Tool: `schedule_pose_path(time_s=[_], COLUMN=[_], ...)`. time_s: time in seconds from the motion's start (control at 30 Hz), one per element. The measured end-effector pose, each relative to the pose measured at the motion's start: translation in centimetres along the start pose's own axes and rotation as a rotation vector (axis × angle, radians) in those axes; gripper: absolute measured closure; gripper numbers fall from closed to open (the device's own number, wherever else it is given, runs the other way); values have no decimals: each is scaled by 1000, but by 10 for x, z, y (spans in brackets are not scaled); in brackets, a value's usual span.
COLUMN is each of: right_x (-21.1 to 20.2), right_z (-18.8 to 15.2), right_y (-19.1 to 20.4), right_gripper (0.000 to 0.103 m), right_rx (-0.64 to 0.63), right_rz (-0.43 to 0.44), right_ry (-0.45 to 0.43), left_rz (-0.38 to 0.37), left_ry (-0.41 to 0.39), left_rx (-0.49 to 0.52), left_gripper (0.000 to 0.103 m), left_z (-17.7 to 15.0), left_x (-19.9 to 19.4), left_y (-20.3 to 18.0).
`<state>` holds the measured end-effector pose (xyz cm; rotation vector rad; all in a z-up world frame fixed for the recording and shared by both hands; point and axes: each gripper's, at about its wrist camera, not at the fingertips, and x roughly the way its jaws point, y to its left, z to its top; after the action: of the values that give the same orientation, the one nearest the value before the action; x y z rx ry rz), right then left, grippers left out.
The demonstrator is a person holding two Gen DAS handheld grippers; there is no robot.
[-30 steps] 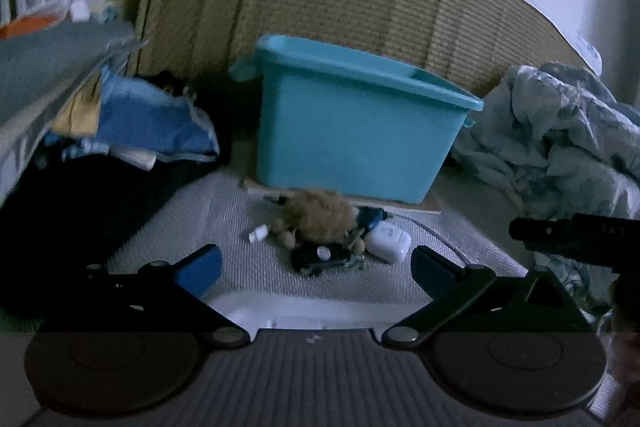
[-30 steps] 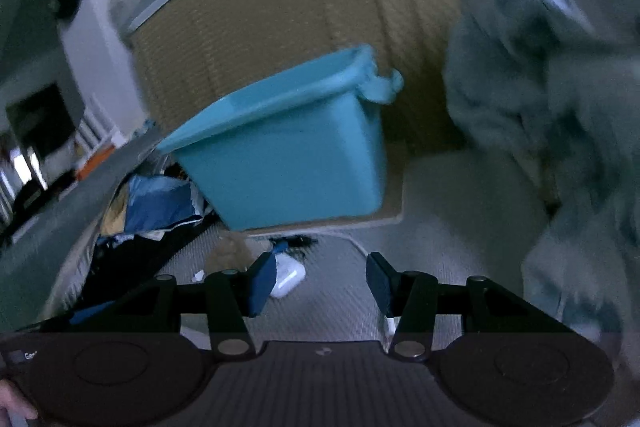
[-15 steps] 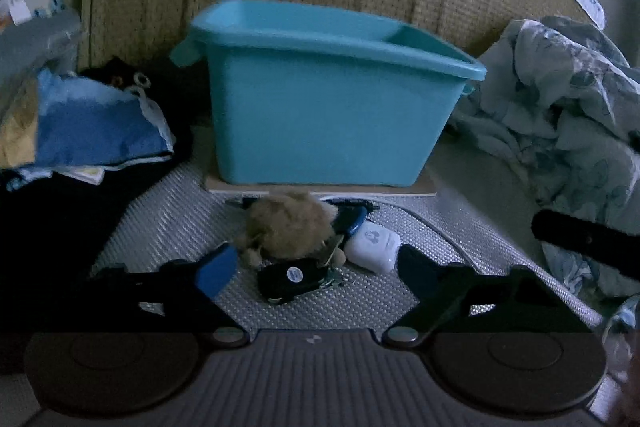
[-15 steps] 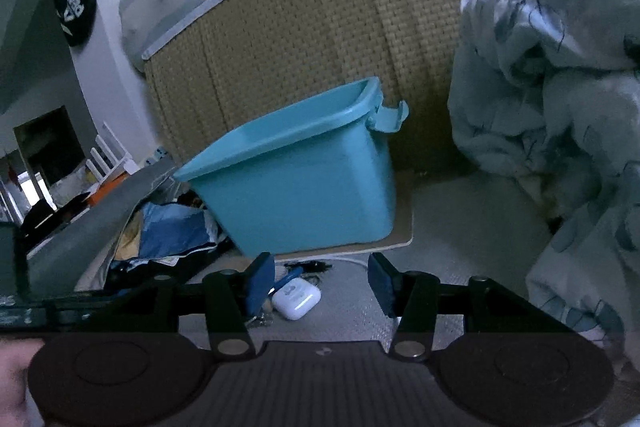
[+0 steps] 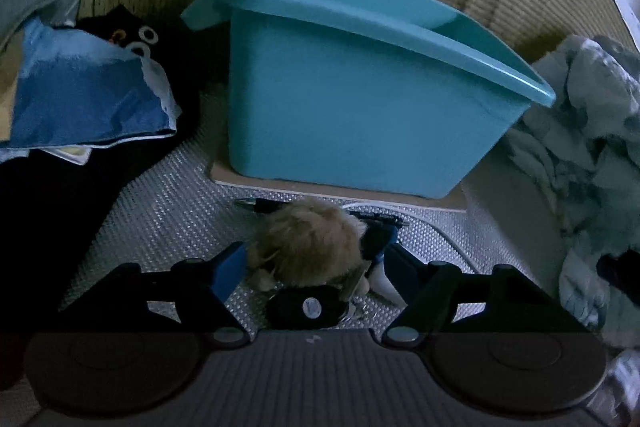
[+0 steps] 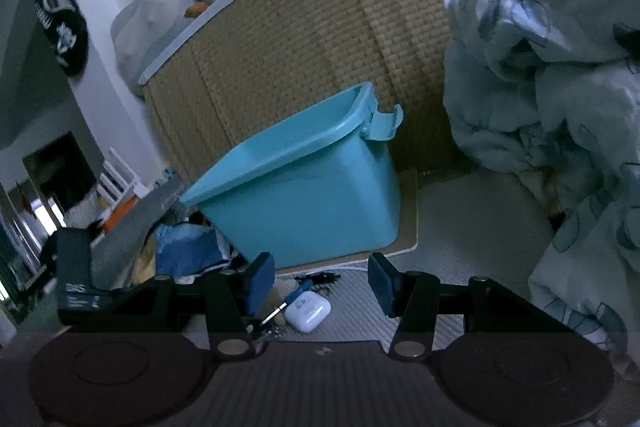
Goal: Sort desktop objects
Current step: 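Reach the left tool to the brown fluffy plush keychain and grasp it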
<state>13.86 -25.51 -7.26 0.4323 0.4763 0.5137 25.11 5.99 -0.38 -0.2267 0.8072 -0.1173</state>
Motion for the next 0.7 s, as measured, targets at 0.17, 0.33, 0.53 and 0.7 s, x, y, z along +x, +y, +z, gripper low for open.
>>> schedule_pose_path(time_s=[0.17, 0.33, 0.53, 0.7], right_x=[-4, -4, -2, -2], right_z=[6, 10, 11, 11], right_y=[-10, -23, -34, -30], right_gripper=[47, 47, 45, 45], right_rx=[57, 134, 226, 196], right_rz=[2, 16, 60, 42], right_ry=[-5, 4, 38, 44], left_rz=[23, 48, 86, 156], left_ry=[43, 90, 98, 123], left_rx=[1, -8, -1, 87], left_gripper=[26, 26, 26, 49], left_z=[7, 9, 13, 14], left_x=[15, 29, 35, 37], left_y=[-4, -7, -11, -20])
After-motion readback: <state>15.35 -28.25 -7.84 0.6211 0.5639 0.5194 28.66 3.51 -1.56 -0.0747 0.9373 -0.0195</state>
